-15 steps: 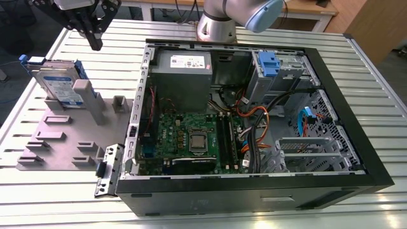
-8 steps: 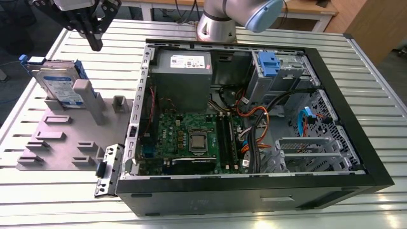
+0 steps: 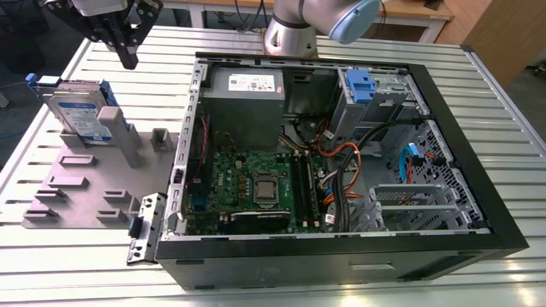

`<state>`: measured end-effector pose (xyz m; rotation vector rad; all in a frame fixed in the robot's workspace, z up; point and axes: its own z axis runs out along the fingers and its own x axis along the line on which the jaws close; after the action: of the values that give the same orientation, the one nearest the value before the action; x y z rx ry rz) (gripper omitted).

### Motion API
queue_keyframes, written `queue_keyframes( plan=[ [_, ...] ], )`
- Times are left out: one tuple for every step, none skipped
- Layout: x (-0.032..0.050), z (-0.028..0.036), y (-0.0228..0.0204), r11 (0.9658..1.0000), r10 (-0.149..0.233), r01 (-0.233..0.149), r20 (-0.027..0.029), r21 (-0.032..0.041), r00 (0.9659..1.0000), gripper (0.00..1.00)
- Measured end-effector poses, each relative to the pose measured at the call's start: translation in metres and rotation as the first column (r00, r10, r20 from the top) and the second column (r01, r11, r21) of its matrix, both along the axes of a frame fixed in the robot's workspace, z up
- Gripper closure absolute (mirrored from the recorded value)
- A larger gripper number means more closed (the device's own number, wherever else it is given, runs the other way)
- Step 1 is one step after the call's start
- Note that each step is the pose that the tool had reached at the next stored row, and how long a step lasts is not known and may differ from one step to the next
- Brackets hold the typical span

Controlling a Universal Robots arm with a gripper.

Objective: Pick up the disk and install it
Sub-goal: 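Reach for the disk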

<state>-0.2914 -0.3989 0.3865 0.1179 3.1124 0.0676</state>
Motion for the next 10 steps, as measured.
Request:
queue_keyframes(
  plan=[
    [0.0000,-0.0001,0.0000,1.0000,0.000,0.000,0.0001,0.0000,1.0000,0.89],
    [0.0000,-0.0004,0.0000,1.0000,0.000,0.000,0.0001,0.0001,1.0000,0.89],
    [0.0000,-0.0006,0.0000,1.0000,0.000,0.000,0.0001,0.0001,1.0000,0.89],
    [-0.0001,-0.0008,0.0000,1.0000,0.000,0.000,0.0001,0.0000,1.0000,0.89],
    [-0.0004,-0.0013,0.0000,1.0000,0.000,0.000,0.0001,0.0001,1.0000,0.89],
    [-0.0008,-0.0016,0.0000,1.0000,0.000,0.000,0.0002,0.0001,1.0000,0.89],
    [-0.0011,-0.0019,0.0000,1.0000,0.000,0.000,0.0000,-0.0001,1.0000,0.89],
    [-0.0014,-0.0024,0.0000,1.0000,0.000,0.000,0.0000,0.0000,1.0000,0.89],
    [-0.0019,-0.0029,0.0000,1.0000,0.000,0.000,0.0000,0.0000,1.0000,0.89],
    [-0.0023,-0.0033,0.0000,1.0000,0.000,0.000,0.0000,-0.0001,1.0000,0.89]
  ],
)
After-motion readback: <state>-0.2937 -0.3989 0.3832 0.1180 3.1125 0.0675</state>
